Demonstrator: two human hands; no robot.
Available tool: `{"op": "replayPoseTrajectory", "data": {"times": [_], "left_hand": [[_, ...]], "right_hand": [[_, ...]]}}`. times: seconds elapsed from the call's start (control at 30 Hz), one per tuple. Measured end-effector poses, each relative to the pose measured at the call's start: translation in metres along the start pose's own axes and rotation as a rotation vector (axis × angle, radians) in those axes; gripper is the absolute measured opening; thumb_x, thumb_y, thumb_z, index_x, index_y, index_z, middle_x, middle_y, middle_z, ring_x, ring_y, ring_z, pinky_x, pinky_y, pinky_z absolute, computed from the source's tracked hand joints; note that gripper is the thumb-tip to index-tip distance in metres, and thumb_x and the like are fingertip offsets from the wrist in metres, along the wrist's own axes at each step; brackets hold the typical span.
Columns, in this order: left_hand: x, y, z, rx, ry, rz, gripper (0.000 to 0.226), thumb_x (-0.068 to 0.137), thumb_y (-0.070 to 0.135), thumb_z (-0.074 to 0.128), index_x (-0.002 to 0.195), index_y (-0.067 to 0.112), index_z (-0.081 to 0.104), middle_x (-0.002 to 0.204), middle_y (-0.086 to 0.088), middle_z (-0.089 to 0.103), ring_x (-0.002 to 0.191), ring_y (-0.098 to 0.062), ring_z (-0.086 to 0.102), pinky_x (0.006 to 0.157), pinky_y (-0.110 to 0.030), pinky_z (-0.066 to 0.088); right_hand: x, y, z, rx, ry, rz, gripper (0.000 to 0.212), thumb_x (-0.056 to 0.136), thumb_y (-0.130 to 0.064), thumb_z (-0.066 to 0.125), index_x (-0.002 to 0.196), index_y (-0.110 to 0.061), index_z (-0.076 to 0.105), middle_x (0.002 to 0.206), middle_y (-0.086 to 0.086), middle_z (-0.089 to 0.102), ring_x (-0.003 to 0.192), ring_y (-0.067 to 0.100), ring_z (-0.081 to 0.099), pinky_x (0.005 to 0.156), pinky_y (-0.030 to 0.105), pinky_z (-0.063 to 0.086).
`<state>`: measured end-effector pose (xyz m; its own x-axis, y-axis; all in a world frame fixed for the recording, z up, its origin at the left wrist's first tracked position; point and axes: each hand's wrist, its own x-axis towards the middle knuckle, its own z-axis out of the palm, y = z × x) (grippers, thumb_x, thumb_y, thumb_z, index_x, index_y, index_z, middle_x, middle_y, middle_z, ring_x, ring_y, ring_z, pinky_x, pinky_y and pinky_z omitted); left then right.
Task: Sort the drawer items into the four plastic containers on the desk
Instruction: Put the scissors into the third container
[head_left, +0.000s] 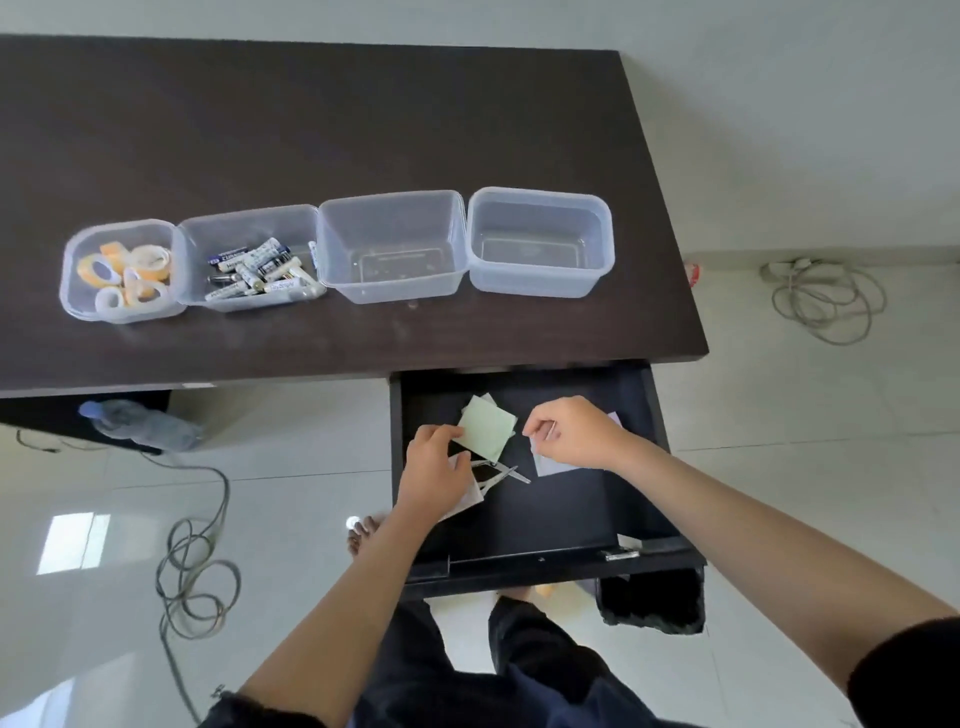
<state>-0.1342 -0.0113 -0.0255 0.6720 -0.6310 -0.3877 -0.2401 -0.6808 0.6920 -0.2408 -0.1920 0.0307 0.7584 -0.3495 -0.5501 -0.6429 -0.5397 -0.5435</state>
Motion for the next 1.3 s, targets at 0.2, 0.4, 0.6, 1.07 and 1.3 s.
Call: {"op": "replayPoseTrajectory", "data": {"times": [0.2, 0.4, 0.6, 1.07, 1.3], "left_hand": [[-0.005, -0.017, 0.033, 0.237, -0.103, -0.223, 0.061, 0.087, 0.022, 0.060, 0.142, 0.018, 0.035, 0.157, -0.011, 0.013, 0.144, -0.035, 0.010, 0.114, -0.043, 0.023], [-0.004, -0.019, 0.043, 0.513, -0.153, -0.272, 0.086, 0.077, 0.026, 0.073, 0.146, 0.022, 0.022, 0.155, -0.007, 0.017, 0.143, -0.033, 0.013, 0.108, -0.044, 0.037], [-0.010, -0.023, 0.054, 0.600, -0.209, -0.233, 0.100, 0.065, 0.043, 0.081, 0.145, 0.026, 0.024, 0.151, -0.002, 0.024, 0.136, -0.031, 0.027, 0.110, -0.046, 0.034], [-0.009, -0.037, 0.046, 0.311, -0.193, -0.064, 0.032, 0.087, 0.002, 0.047, 0.107, 0.012, 0.071, 0.128, 0.000, 0.055, 0.111, -0.016, 0.056, 0.088, -0.019, 0.044], [0.010, -0.031, 0.039, 0.598, -0.134, 0.040, 0.068, 0.081, 0.008, 0.065, 0.139, 0.028, 0.037, 0.150, 0.001, 0.019, 0.130, -0.026, 0.030, 0.084, -0.032, 0.055]], "right_hand": [[0.002, 0.051, 0.042, -0.061, -0.149, 0.021, 0.019, 0.083, -0.015, 0.061, 0.099, -0.021, 0.069, 0.098, -0.003, 0.070, 0.086, 0.014, 0.063, 0.078, 0.029, 0.053], [0.020, 0.051, 0.086, -0.077, -0.184, -0.038, 0.038, 0.084, -0.018, 0.064, 0.122, -0.019, 0.057, 0.119, 0.003, 0.056, 0.101, 0.020, 0.057, 0.086, 0.036, 0.051], [0.028, 0.053, 0.116, -0.256, -0.027, -0.068, 0.053, 0.083, -0.016, 0.063, 0.132, -0.021, 0.043, 0.118, 0.008, 0.043, 0.108, 0.028, 0.049, 0.077, 0.036, 0.047], [0.030, 0.067, 0.126, -0.549, 0.144, -0.349, 0.028, 0.059, -0.023, 0.085, 0.082, -0.022, 0.069, 0.095, 0.003, 0.059, 0.083, 0.027, 0.058, 0.068, 0.040, 0.050], [0.036, 0.070, 0.130, -0.612, 0.108, -0.395, 0.041, 0.049, -0.016, 0.090, 0.085, -0.018, 0.070, 0.087, 0.001, 0.059, 0.079, 0.023, 0.057, 0.062, 0.032, 0.050]]}}
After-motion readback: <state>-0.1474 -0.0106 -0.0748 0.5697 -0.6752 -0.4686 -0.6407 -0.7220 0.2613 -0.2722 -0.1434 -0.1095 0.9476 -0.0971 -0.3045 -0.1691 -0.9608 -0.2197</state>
